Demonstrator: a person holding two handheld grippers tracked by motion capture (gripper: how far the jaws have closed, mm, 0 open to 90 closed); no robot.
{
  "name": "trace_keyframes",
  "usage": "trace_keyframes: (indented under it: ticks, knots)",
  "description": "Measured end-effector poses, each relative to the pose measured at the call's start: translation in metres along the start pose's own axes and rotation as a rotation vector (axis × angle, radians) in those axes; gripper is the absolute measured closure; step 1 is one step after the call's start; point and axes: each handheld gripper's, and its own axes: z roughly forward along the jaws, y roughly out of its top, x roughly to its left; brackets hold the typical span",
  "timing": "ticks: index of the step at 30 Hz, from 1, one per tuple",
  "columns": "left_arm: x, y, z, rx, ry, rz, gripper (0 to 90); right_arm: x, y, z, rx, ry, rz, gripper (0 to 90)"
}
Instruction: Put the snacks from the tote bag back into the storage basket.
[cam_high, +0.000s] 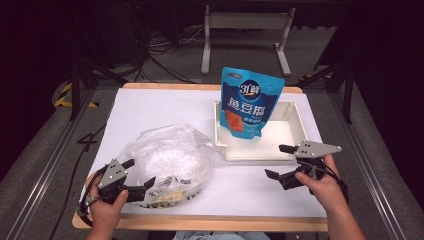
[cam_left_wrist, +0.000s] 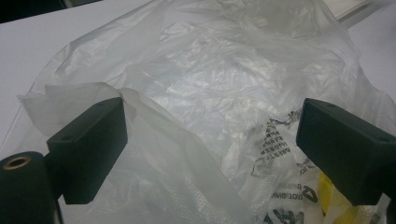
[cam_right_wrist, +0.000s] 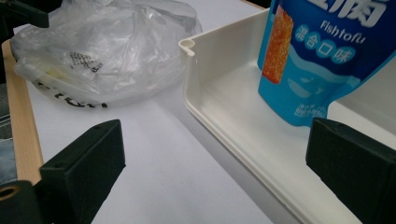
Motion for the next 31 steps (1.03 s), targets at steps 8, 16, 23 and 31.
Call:
trace_keyframes:
  ticks: [8,16,23,31]
  knots:
    - [0.001,0.0,-0.001,-0.009,-0.01,0.0,9.4,0.004,-0.024,0.015,0.003,-0.002,0.035,5.3]
    - [0.002,0.0,-0.001,-0.027,-0.027,-0.011,8.1,0.006,-0.04,0.029,-0.012,-0.039,0.052,5.8]
    - [0.002,-0.002,0.0,-0.048,-0.035,-0.019,8.0,0.005,-0.047,0.034,-0.016,-0.082,0.069,6.1]
    - [0.003,-0.003,0.0,-0.052,-0.038,-0.031,7.2,0.003,-0.047,0.033,-0.012,-0.089,0.079,6.0]
